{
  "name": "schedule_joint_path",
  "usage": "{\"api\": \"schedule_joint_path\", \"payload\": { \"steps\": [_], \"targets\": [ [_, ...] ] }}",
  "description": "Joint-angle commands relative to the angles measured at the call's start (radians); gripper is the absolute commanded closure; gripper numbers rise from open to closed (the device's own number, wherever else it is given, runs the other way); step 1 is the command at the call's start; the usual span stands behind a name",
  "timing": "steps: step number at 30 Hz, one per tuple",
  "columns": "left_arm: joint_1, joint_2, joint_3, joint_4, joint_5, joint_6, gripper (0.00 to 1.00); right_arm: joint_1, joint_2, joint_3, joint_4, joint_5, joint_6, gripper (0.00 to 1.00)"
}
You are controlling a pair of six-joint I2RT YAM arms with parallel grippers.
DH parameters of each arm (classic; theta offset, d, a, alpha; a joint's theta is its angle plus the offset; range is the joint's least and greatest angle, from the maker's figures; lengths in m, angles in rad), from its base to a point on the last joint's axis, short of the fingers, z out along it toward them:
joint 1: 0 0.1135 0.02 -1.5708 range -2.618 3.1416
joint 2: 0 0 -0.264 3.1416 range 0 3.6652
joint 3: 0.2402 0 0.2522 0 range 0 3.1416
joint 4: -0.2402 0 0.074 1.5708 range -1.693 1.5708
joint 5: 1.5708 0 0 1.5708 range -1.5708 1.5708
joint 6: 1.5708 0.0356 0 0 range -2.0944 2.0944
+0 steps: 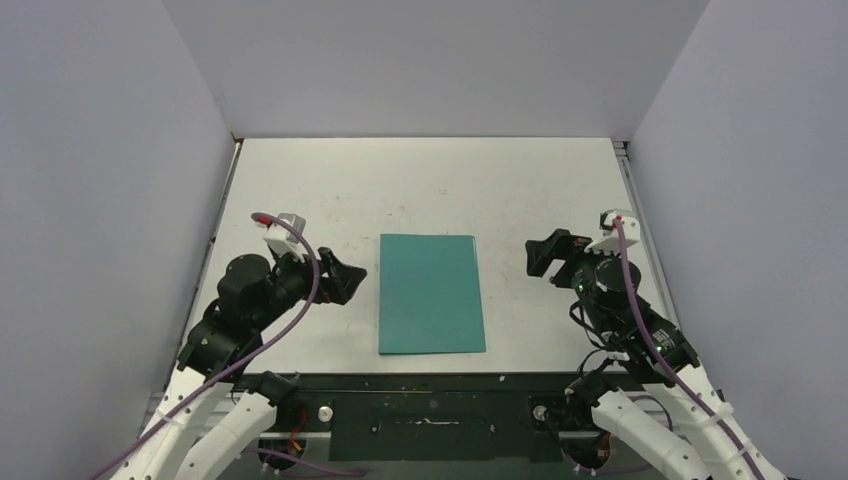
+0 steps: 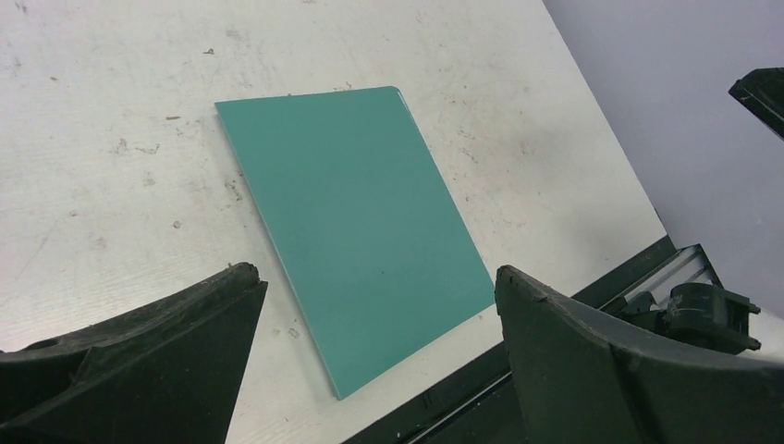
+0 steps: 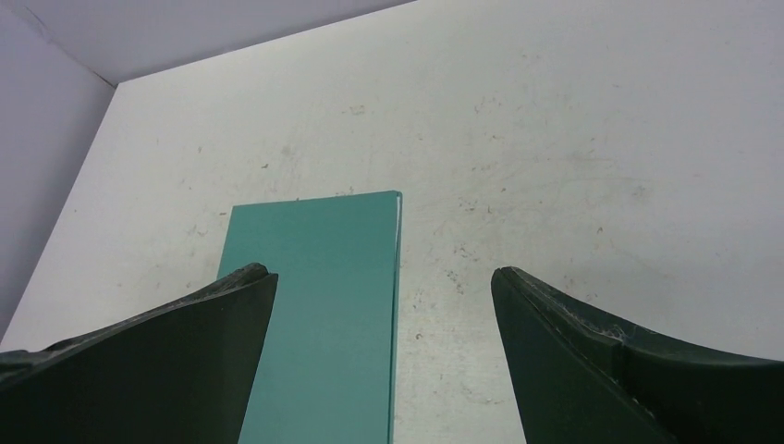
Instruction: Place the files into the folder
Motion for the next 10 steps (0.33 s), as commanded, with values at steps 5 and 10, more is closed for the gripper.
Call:
{"api": "schedule_joint_path", "payload": {
  "steps": [5, 10],
  "targets": [
    [0.003, -0.079, -0.033, 0.022, 0.022, 0.065, 0.03, -0.004, -0.043, -0.008, -0.046, 0.007, 0.005, 0.10],
    [0.002, -0.079, -0.029, 0.007, 0.003, 0.068, 0.04, -0.004, -0.041, -0.001, -0.054, 0.006, 0.015, 0.10]
  ]
}}
